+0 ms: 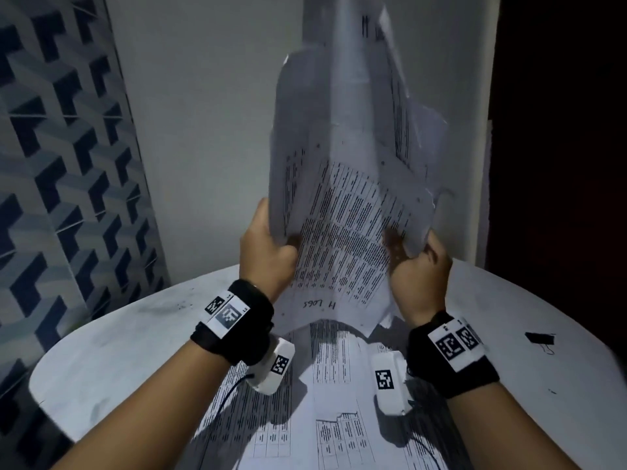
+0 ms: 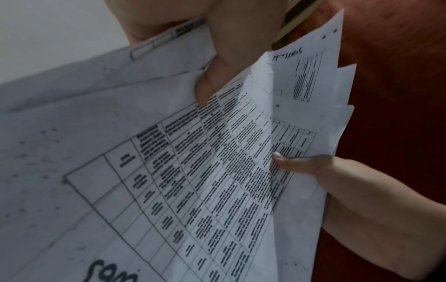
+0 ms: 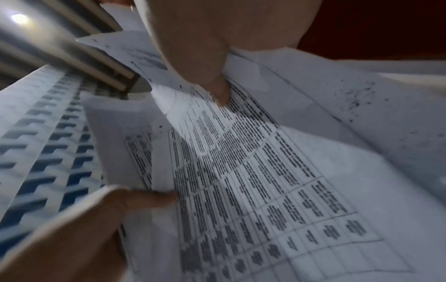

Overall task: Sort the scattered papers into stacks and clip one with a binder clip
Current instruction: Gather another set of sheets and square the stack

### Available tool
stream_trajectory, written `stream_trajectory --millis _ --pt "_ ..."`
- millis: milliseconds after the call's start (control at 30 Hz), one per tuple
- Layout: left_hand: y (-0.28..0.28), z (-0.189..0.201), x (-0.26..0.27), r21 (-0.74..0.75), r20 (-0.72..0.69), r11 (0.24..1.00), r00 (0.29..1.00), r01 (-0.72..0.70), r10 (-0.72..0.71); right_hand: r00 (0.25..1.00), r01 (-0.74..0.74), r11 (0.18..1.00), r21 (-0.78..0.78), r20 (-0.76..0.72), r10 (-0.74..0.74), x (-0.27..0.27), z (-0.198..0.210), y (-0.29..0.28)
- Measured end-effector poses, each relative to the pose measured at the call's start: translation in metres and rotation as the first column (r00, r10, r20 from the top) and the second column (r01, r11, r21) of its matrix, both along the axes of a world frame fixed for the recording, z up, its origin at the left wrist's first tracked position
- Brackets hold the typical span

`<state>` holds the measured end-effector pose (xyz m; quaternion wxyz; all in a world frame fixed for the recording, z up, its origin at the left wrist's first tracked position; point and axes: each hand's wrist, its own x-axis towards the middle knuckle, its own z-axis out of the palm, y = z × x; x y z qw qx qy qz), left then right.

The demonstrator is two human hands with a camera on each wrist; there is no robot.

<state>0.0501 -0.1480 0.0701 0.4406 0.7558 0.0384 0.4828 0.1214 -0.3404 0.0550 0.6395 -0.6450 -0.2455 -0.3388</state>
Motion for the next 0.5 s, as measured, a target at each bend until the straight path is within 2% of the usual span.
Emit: stream_trajectory --millis 100,167,267,400,500 --pt "0.001 -0.01 -0.001 -0.125 -0.022 0.99 0.997 0.065 -0.069 0.958 -0.112 0.992 0.054 -0.26 0.122 0.005 -0.013 0.0" --pt "0.004 -0.013 -0.002 -0.227 -0.023 0.966 0.991 0.123 -0.131 0.923 -0.171 0.982 0.082 -0.336 0.189 0.005 -0.017 -0.001" --pt "0.012 -0.014 -0.003 -0.293 -0.032 0.942 0.983 0.163 -0.18 0.885 -0.221 0.966 0.134 -0.389 0.256 0.006 -0.018 -0.003" --pt "0.015 -0.005 -0.009 -0.348 0.018 0.898 0.96 0.269 -0.28 0.873 -0.248 0.953 0.175 -0.386 0.298 0.007 -0.011 -0.007" --pt "0.016 0.0 -0.01 -0.308 0.031 0.887 0.935 0.345 -0.353 0.856 -0.293 0.941 0.17 -0.391 0.338 0.004 -0.003 -0.007"
